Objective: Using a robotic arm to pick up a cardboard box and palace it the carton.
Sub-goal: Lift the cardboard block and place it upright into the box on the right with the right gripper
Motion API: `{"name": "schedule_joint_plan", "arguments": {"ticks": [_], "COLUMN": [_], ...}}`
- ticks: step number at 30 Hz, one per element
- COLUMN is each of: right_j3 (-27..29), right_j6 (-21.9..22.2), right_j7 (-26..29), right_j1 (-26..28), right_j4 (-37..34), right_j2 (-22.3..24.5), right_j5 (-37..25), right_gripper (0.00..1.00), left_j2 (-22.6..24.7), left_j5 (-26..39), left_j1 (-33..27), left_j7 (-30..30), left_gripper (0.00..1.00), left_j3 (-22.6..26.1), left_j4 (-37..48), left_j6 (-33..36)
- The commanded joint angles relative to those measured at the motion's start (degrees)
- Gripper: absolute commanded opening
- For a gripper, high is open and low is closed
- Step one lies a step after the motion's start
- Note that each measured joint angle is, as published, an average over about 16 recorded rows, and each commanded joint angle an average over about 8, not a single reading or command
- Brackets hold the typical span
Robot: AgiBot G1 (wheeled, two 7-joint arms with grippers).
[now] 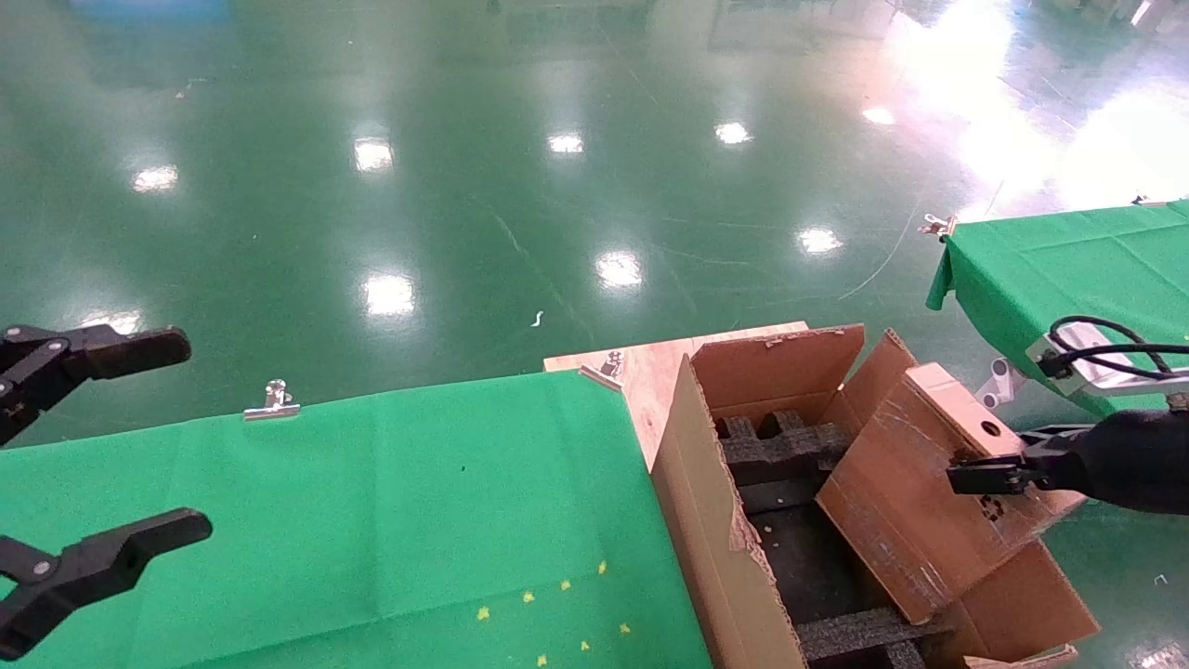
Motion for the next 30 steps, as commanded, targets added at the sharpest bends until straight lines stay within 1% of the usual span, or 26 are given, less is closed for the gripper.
{"name": "schedule_joint_plan", "arguments": {"ticks": [1,8,12,15,20,25,30], "right_j3": [-0.16,-0.23,-0.74,-1.45,-2.73,-3.48,-3.88], "right_j6": [0.36,0.26,1.35,3.26,6.25,7.22,7.26], "right_j7": [0.4,0.27,1.47,4.12,10.71,16.49,20.37], "right_j1": [-0.21,-0.28,-0.88,-1.67,-2.95,-3.52,-3.73], "right_j4": [0.07,-0.71,-1.29,-1.17,-0.67,-0.34,-0.14], "right_j2": [-0.22,-0.64,-1.35,-1.92,-3.19,-4.55,-5.89], "right_j5": [-0.15,0.11,-0.48,-2.27,-7.15,-11.5,-14.57], "right_gripper": [0.0,0.0,0.0,0.0,0.0,0.0,0.0], "left_j2": [0.0,0.0,0.0,0.0,0.0,0.0,0.0], "left_j5": [0.0,0.0,0.0,0.0,0.0,0.0,0.0], "left_j1": [0.0,0.0,0.01,0.01,0.01,0.01,0.01], "left_j7": [0.0,0.0,0.0,0.0,0.0,0.0,0.0], "left_gripper": [1.0,1.0,1.0,1.0,1.0,1.0,1.0], "left_j3": [0.0,0.0,0.0,0.0,0.0,0.0,0.0], "left_j4": [0.0,0.0,0.01,0.01,0.01,0.01,0.01], "left_j6": [-0.01,-0.01,-0.01,-0.01,-0.01,-0.01,-0.01]}}
